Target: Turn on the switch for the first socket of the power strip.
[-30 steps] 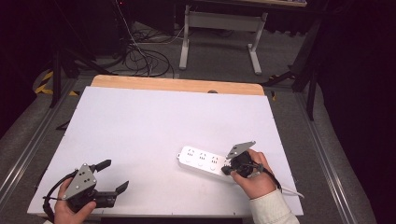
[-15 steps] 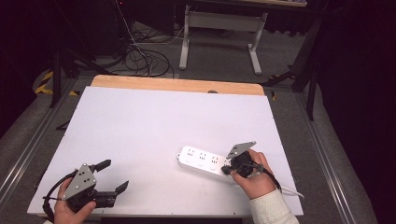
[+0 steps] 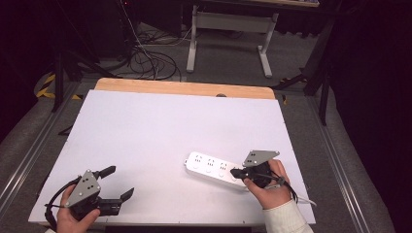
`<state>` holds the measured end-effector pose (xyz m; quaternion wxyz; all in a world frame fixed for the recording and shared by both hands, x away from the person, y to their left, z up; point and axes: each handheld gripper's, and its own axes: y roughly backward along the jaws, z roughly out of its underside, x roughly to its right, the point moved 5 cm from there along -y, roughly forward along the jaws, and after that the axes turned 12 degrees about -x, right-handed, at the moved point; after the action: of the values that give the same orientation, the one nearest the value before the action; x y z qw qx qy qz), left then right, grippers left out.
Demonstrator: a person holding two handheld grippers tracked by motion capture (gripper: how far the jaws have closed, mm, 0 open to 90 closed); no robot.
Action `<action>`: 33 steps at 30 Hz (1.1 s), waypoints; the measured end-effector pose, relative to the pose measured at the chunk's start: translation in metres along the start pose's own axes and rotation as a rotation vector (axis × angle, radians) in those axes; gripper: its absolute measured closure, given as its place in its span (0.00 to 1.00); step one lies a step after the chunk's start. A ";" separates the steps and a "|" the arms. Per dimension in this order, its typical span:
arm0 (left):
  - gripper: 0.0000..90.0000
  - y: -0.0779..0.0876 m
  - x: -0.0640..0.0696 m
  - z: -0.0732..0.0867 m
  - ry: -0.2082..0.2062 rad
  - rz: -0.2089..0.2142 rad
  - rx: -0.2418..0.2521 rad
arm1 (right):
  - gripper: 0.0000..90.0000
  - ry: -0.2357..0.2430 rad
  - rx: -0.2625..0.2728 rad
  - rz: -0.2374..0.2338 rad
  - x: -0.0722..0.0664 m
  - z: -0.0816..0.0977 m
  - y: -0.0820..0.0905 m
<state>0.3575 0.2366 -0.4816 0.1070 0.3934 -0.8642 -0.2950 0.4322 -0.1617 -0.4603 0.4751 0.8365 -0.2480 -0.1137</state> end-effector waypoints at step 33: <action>0.13 0.001 -0.001 0.001 -0.001 -0.004 0.001 | 0.27 -0.018 0.299 0.071 -0.006 -0.010 0.036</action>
<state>0.3574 0.2382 -0.4814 0.1059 0.3949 -0.8637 -0.2948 0.4205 -0.1666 -0.4244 0.3468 0.8876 -0.2960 -0.0662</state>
